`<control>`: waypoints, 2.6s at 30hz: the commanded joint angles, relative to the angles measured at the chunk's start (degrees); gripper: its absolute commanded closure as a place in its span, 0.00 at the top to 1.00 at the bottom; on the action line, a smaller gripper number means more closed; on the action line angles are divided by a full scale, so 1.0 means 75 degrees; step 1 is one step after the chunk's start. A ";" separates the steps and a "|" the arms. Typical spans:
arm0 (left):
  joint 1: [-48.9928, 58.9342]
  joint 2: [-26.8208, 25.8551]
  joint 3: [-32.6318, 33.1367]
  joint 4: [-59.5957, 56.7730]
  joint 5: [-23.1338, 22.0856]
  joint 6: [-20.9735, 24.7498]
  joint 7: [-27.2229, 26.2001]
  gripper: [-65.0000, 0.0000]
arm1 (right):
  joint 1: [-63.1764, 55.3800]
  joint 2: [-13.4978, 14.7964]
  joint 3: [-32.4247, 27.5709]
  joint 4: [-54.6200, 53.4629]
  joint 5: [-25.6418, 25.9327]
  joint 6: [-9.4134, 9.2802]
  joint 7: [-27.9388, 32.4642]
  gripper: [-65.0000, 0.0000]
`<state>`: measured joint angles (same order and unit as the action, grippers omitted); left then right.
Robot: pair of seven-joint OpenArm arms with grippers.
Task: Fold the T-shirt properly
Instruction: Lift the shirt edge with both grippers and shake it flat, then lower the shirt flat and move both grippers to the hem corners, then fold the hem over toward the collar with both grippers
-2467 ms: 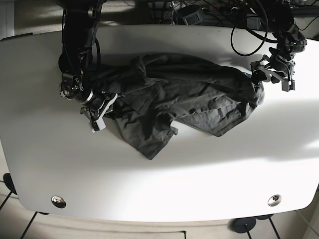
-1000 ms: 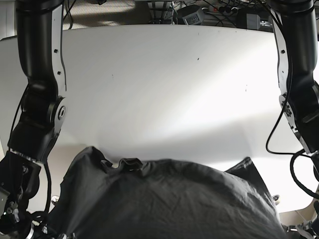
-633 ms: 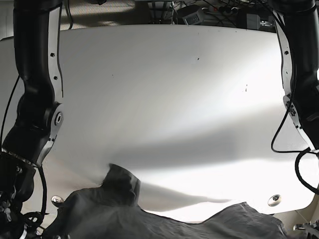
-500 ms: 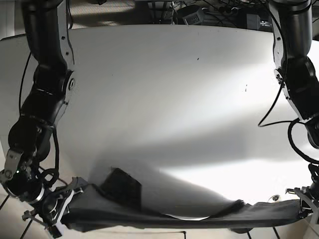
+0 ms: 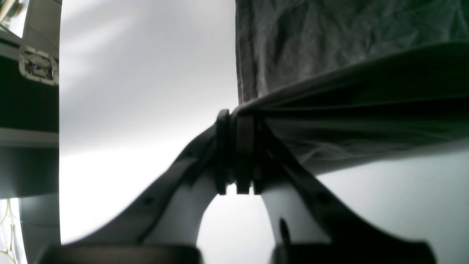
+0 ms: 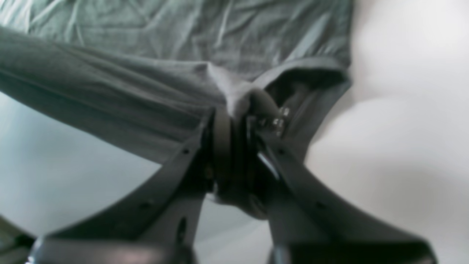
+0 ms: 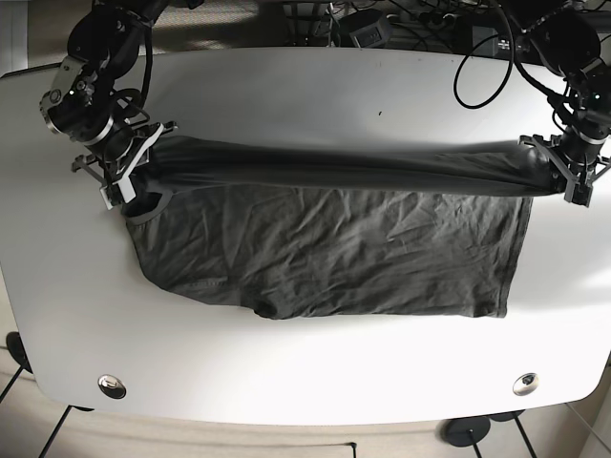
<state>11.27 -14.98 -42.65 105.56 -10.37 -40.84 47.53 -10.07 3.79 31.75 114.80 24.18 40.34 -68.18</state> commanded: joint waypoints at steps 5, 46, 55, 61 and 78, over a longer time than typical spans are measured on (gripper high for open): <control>0.1129 -0.0071 -0.0578 0.0138 0.0076 0.0112 -0.0107 0.00 | -0.1325 0.0098 0.0473 0.0160 0.0544 -0.0045 0.0130 0.03; -0.2247 0.0468 -0.0285 -0.1515 0.1482 0.0112 -0.0095 0.54 | 0.2719 0.0450 -0.0699 -0.6147 -0.1039 -0.0045 0.3377 0.94; -0.4075 -0.0036 -0.0015 -0.4351 0.1494 0.0739 -0.0119 0.78 | 0.2930 0.0461 -0.0711 -0.6123 -0.1062 -0.0045 0.3412 0.11; -0.5001 -0.0399 0.0758 -0.6684 0.1471 0.0833 -0.1021 0.78 | 0.3059 0.0485 -0.0711 -0.6123 -0.1074 -0.0045 0.3400 0.04; -0.5646 -0.0704 0.0805 -0.9415 0.1506 0.0112 -0.1736 0.64 | 0.3048 0.0415 -0.0711 -0.6123 -0.1027 -0.0045 0.3400 0.04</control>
<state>-30.37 -20.38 -36.80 35.03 -0.03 -39.79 32.16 11.55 6.35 26.28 68.03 15.25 39.66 -43.72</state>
